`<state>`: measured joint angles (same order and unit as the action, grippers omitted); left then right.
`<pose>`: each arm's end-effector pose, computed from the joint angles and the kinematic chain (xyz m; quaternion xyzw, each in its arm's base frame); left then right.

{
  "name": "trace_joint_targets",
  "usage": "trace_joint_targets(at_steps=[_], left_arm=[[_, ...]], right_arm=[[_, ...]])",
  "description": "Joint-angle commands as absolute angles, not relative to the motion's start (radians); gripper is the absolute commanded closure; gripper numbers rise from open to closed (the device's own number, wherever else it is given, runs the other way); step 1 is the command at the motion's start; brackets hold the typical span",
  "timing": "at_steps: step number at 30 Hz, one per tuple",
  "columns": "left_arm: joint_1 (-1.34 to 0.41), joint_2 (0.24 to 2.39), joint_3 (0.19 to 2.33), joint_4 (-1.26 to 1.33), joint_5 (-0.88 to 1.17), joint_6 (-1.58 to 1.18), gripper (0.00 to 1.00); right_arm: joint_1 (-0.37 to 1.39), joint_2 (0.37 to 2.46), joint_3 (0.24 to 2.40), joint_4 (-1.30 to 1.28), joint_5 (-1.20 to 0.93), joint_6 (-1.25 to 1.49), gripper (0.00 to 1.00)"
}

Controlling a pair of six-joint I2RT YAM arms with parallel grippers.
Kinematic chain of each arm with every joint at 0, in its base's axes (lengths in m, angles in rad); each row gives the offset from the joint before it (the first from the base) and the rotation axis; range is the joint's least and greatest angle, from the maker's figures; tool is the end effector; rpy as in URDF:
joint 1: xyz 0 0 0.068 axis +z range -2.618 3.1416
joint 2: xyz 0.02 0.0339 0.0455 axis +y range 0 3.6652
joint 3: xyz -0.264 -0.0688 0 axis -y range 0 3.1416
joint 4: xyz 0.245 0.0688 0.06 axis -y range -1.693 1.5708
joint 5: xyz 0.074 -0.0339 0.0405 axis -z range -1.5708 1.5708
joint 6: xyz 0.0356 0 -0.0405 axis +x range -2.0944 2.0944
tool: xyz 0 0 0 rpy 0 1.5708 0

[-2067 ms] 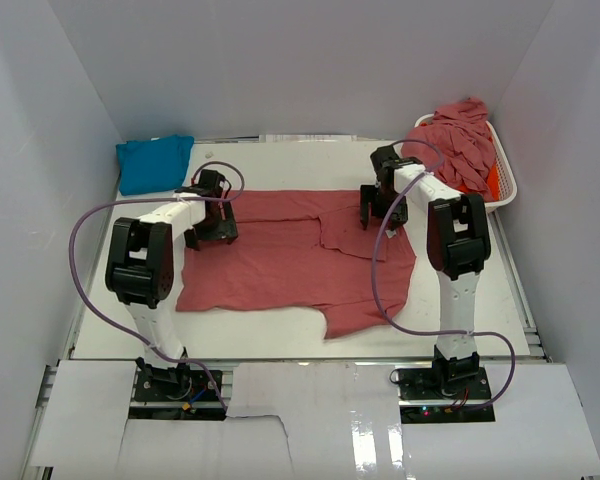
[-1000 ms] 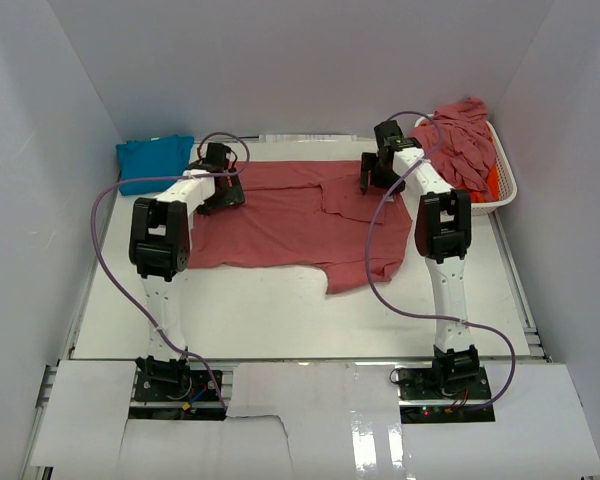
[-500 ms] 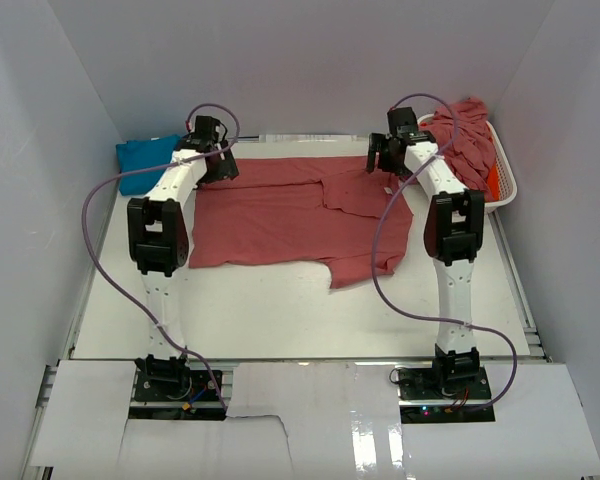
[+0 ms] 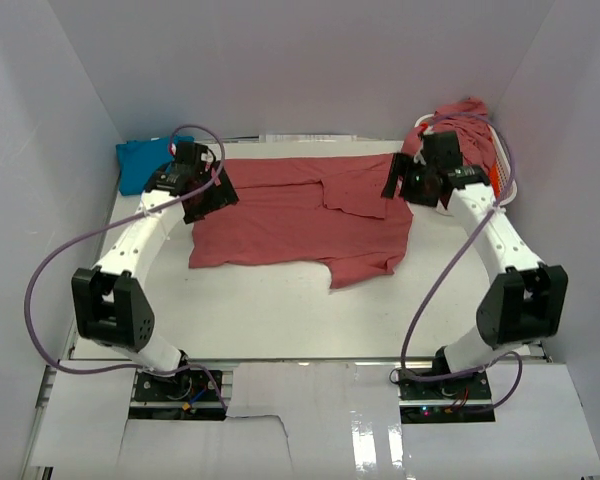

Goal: Fold and stack the t-shirts
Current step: Fold the flattened tshirt in 1/3 of the way, then grap the side of the flattened tshirt closest away from the robot with both arms

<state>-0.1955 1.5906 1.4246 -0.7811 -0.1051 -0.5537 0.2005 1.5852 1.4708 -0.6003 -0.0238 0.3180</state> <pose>0.3349 -0.0625 0.3073 -0.1852 0.9324 -0.0656 0.3034 0.3495 0.0719 0.3373 0.0485 0.9084 0.1169 0.3984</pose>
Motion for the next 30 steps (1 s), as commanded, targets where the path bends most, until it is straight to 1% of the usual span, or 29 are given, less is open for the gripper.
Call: trace_joint_targets(at_steps=[1, 2, 4, 5, 9, 11, 15, 18, 22, 24, 30], left_arm=[[-0.233, 1.462, 1.297, -0.807, -0.048, -0.591, 0.02], [-0.235, 1.401, 1.269, -0.814, -0.040, -0.592, 0.02], [-0.242, 1.349, 1.188, -0.828, -0.026, -0.592, 0.02], [-0.244, 1.300, 1.165, -0.831, -0.020, -0.592, 0.02], [-0.258, 1.206, 1.071, -0.847, -0.009, -0.592, 0.02], [-0.262, 1.175, 1.020, -0.851, -0.008, -0.589, 0.02], [-0.261, 1.118, 0.931, -0.842, -0.040, -0.591, 0.02], [-0.258, 1.117, 0.879, -0.818, -0.037, -0.615, 0.02], [-0.189, 1.117, 0.821, -0.744, 0.069, -0.650, 0.02], [-0.172, 1.121, 0.821, -0.709, 0.083, -0.655, 0.02], [-0.169, 1.173, 0.902, -0.692, 0.055, -0.631, 0.02]], right_arm=[[0.216, 1.456, 1.257, -0.724, -0.086, 0.382, 0.19], [0.219, 1.381, 1.218, -0.738, -0.086, 0.385, 0.19], [0.219, 1.283, 1.146, -0.755, -0.094, 0.397, 0.19], [0.221, 1.254, 1.082, -0.767, -0.092, 0.403, 0.19], [0.222, 1.148, 0.948, -0.762, -0.124, 0.426, 0.19], [0.222, 1.083, 0.893, -0.738, -0.143, 0.451, 0.19], [0.222, 0.983, 0.705, -0.599, -0.202, 0.526, 0.20], [0.222, 0.980, 0.615, -0.505, -0.244, 0.546, 0.23], [0.221, 1.018, 0.604, -0.456, -0.207, 0.545, 0.30], [0.218, 1.038, 0.603, -0.430, -0.209, 0.540, 0.32], [0.210, 1.136, 0.643, -0.361, -0.172, 0.499, 0.32]])
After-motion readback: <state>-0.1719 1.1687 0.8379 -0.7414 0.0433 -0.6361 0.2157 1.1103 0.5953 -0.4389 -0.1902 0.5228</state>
